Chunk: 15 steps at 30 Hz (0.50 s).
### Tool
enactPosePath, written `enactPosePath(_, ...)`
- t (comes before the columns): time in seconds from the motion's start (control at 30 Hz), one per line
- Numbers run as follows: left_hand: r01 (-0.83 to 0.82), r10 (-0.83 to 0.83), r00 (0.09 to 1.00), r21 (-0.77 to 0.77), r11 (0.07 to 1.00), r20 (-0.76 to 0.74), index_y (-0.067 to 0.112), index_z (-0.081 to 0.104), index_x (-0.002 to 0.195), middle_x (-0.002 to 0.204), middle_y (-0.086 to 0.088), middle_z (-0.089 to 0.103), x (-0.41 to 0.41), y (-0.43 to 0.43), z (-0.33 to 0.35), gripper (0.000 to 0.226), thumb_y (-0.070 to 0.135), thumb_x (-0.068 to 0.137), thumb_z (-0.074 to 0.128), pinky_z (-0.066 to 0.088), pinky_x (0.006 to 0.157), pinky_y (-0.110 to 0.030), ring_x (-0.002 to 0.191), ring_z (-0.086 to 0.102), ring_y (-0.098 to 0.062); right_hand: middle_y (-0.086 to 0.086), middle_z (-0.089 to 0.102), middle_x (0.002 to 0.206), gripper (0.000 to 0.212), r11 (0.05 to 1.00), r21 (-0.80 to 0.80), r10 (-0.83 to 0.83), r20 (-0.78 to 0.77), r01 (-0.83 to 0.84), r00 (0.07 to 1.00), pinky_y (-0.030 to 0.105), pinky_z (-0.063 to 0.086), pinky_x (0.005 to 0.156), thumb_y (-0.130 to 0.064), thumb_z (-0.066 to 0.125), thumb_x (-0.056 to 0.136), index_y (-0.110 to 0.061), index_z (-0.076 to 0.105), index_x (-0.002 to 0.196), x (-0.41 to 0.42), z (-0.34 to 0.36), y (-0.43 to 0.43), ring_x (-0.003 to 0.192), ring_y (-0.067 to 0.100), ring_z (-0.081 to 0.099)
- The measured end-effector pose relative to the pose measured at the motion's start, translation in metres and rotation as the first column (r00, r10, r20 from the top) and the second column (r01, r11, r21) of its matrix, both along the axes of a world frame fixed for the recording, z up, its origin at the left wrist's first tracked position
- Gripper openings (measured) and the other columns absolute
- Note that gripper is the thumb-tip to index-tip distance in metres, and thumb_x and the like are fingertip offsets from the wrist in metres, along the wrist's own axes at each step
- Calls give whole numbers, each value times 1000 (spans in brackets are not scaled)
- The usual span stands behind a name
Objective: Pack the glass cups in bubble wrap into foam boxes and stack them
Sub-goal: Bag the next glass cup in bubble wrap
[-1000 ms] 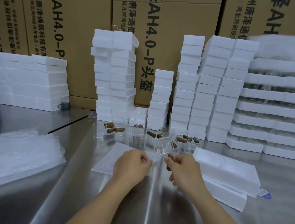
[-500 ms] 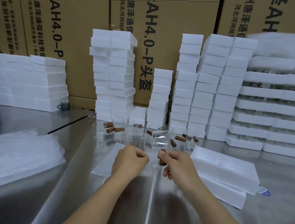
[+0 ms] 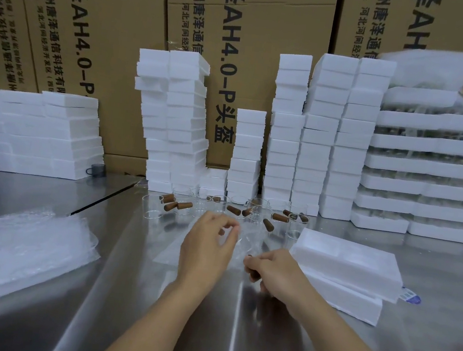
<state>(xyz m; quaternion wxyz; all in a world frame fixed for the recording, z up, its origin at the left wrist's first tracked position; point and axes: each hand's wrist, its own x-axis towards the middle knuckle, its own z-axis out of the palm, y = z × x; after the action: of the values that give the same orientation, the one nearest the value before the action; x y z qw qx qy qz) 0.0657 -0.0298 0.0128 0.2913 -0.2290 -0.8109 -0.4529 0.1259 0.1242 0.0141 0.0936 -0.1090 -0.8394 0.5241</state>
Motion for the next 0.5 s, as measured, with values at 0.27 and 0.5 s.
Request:
enactPosePath(0.27, 137, -191, 955, -237, 962, -225, 34, 78, 105, 108, 20, 56, 20, 11, 2, 9, 32, 100, 70, 49, 90, -35, 106, 55, -5, -3, 52, 52, 16, 935, -353, 0, 9, 3, 1000, 17, 21, 38, -18, 62, 95, -12, 68, 82, 5, 9, 5, 37, 10, 28)
enactPosePath(0.5, 391, -423, 895, -206, 897, -143, 30, 75, 95, 90, 17, 71, 48, 21, 18, 5, 29, 94, 70, 54, 80, -26, 85, 68, -4, 10, 65, 80, 23, 779, -627, -21, -52, -16, 998, 25, 31, 58, -10, 56, 91, -18, 69, 75, 0, 10, 12, 60, 13, 44)
